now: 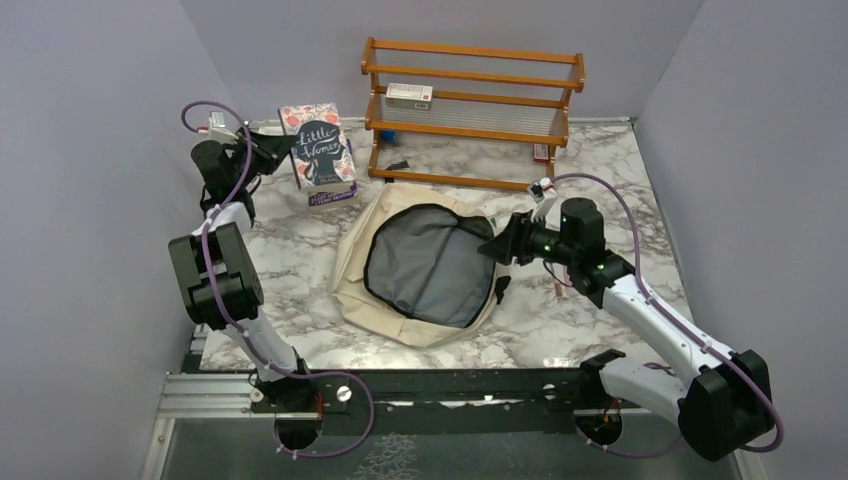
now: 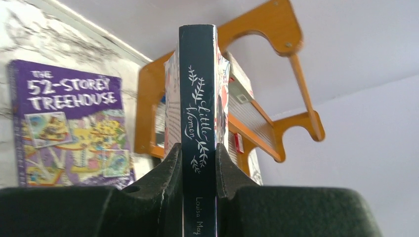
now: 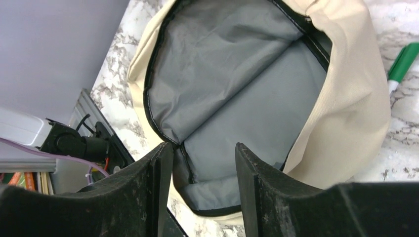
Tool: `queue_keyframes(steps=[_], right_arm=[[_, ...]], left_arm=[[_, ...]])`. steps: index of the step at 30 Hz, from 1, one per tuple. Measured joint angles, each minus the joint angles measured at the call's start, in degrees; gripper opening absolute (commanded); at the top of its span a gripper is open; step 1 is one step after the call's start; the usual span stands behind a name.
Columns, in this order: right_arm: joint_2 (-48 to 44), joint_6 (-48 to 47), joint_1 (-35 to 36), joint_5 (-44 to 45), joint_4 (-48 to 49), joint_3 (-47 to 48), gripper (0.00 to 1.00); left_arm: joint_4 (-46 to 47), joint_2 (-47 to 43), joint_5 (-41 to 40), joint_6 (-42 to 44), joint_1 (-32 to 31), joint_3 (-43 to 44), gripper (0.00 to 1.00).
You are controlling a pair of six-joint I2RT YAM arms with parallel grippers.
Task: Pack the student bag
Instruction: Pick up the book from the center of the board, then place the book in the student bag.
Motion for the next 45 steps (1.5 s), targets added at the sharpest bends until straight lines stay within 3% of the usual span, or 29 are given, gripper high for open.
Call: queue_keyframes(steps=[5, 10, 15, 20, 24, 29, 33, 45], right_arm=[[0.0, 0.81, 0.0, 0.02, 4.22, 0.11, 0.6], [-0.07, 0.17, 0.0, 2.93, 5.95, 3.65, 0.64], [-3.67, -2.84, 0.0, 7.82, 7.3, 7.67, 0.68], [-10.49, -7.98, 0.0, 9.31, 8.7, 8.33, 0.78], [-12.15, -15.65, -0.02, 4.37, 6.97, 12.11, 0.79], [-10.73, -24.79, -0.02, -5.03, 0.72, 18.45, 0.82], [-8.22, -30.8, -0.02, -11.96, -4.85, 22.67, 0.82], [-3.48, -42.32, -0.02, -24.96, -16.48, 29.05, 0.84]], left_arm=[[0.04, -8.79, 2.78, -0.46, -2.8, -4.26, 0.0], [-0.11, -14.08, 8.61, 2.21, -11.54, -4.68, 0.0], [-5.11, -18.67, 13.94, 10.34, -21.94, -6.78, 0.0], [-12.83, -22.53, 16.63, 21.18, -28.0, -7.17, 0.0], [-21.59, -23.21, 20.15, 32.52, -32.7, -3.48, 0.0], [-41.22, -23.12, 20.13, 53.37, -40.76, 7.96, 0.0], [-48.28, -24.52, 19.8, 64.02, -45.22, 10.54, 0.0], [-59.32, -28.17, 18.49, 77.64, -49.44, 10.54, 0.0]])
